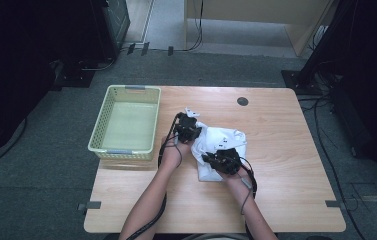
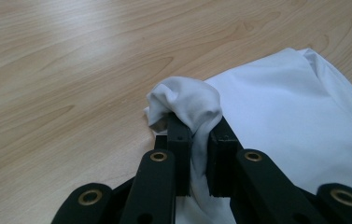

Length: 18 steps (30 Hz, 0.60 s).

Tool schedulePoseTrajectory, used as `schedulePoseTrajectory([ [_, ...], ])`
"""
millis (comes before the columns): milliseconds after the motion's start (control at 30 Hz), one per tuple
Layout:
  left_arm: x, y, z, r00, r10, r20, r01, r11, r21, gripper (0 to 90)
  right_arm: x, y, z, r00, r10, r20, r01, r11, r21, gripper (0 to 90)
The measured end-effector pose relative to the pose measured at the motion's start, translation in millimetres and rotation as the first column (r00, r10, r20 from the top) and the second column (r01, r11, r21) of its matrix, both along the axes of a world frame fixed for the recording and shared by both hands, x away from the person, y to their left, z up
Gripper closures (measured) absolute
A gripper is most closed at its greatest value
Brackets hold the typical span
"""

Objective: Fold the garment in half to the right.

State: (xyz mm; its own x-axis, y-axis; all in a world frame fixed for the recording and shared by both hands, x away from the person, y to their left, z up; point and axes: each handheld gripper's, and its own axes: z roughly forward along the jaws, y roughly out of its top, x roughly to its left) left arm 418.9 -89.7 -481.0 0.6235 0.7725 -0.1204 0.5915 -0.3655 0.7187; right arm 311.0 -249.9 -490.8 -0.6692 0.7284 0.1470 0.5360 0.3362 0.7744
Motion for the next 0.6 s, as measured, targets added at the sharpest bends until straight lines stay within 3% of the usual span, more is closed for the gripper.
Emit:
schedulePoseTrajectory([
  [200,-0.1,-7.6,-3.2,0.9999,-0.015,0.004,0.015,0.9997,-0.017,83.8,-1.6,-6.0,-1.0,0.9999,-0.010,-0.004,0.010,1.000,-0.003,83.7],
  [333,0.0,-10.8,-8.5,0.9998,-0.021,0.005,0.022,0.9993,-0.029,83.7,-1.2,-8.9,-5.3,0.9997,-0.023,-0.003,0.023,0.999,-0.033,83.5],
  [467,-0.1,-15.3,-15.0,0.9995,-0.032,0.005,0.033,0.9983,-0.047,83.7,-0.3,-14.6,-11.8,0.9989,-0.032,-0.035,0.031,0.999,-0.022,83.5],
  [600,0.8,-17.6,-21.4,0.9992,-0.039,0.006,0.039,0.9979,-0.051,83.7,0.5,-18.1,-15.9,0.9982,-0.044,-0.041,0.042,0.998,-0.048,83.5],
])
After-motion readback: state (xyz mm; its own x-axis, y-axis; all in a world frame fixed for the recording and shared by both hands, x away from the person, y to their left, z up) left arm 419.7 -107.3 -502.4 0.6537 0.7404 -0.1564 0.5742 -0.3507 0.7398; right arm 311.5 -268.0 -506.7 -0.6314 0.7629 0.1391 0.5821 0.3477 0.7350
